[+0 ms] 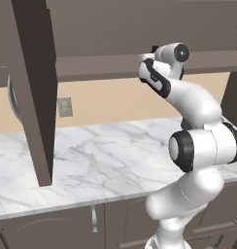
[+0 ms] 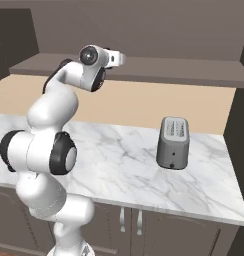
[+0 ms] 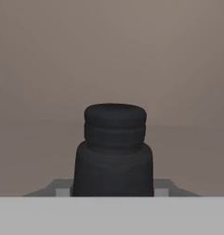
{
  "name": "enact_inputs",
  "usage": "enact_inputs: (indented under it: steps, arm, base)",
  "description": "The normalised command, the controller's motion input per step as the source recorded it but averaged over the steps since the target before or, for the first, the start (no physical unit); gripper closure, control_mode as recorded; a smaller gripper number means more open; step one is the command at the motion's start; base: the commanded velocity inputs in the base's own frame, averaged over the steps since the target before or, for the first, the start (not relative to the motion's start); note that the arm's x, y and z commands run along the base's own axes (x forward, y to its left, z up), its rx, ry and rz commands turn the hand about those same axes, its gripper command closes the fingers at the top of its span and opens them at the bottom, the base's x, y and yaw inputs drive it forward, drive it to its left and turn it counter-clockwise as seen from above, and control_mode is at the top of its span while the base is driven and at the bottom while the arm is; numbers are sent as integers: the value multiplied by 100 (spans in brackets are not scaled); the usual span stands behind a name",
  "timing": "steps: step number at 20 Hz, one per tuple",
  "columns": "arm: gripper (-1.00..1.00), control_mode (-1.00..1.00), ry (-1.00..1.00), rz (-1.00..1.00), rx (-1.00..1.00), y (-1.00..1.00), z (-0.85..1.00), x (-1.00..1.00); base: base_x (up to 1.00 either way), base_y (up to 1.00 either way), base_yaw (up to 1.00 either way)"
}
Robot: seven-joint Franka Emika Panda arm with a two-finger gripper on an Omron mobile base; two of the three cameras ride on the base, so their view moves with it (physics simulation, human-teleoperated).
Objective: Retrieve the shaker from the cabinet and place it next the steak on a plate on the dining table.
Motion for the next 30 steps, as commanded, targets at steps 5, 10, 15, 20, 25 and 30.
enact_inputs:
  steps: [5, 10, 15, 20, 25, 30]
  arm:
    - [100, -100, -20, 0, 0, -7, 0, -100]
    - [100, -100, -13, 0, 0, -6, 0, -100]
    - [100, -100, -12, 0, 1, -15, 0, -100]
    - [100, -100, -4, 1, 1, -18, 0, -100]
    - [100, -100, 14, 3, -1, -4, -34, -100]
    - [100, -100, 22, 8, 0, -7, -28, -100]
  base:
    - [0, 0, 0]
    - [0, 0, 0]
    - [0, 0, 0]
    - [0, 0, 0]
    - [0, 0, 0]
    - [0, 0, 0]
